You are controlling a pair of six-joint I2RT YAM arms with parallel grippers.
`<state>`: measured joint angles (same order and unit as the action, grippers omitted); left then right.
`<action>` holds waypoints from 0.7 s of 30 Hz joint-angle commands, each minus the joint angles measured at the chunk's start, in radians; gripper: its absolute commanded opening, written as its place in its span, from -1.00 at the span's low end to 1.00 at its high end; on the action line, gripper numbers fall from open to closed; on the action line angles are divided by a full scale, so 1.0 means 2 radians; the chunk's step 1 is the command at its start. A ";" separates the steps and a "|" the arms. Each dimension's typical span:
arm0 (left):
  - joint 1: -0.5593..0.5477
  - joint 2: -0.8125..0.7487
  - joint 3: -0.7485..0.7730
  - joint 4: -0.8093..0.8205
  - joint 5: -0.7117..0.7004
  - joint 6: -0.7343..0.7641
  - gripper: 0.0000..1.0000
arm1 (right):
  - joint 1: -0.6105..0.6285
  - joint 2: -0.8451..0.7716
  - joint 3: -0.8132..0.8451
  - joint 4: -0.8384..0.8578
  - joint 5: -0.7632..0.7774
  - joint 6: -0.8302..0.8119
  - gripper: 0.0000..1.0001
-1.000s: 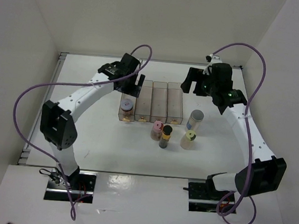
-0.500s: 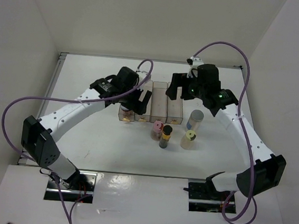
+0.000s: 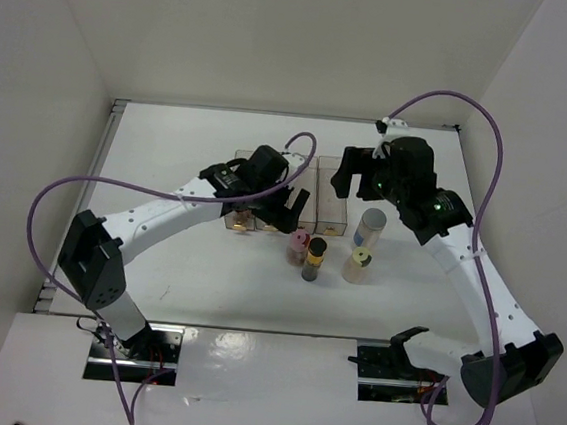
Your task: Organize the condiment bottles
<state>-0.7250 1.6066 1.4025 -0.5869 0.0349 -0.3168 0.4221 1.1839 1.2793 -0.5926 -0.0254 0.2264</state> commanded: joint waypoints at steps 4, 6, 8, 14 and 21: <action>-0.006 0.016 0.022 0.008 -0.059 -0.026 0.91 | 0.001 -0.052 -0.039 -0.014 -0.013 0.010 0.97; -0.006 0.016 0.027 0.004 -0.072 -0.037 0.94 | 0.001 -0.068 -0.061 -0.007 -0.051 -0.001 0.97; -0.006 0.016 0.032 -0.001 -0.096 -0.050 0.94 | 0.006 -0.090 -0.080 0.001 -0.079 -0.007 0.97; 0.014 0.016 0.047 -0.026 -0.123 -0.062 0.96 | 0.040 -0.124 -0.105 0.022 -0.111 -0.011 0.97; 0.036 0.011 0.062 -0.042 -0.137 -0.062 0.98 | 0.107 -0.087 -0.110 0.000 -0.046 0.000 0.97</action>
<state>-0.6662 1.6493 1.4738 -0.6533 -0.2100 -0.4252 0.5896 0.9852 1.0702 -0.5934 -0.1787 0.2222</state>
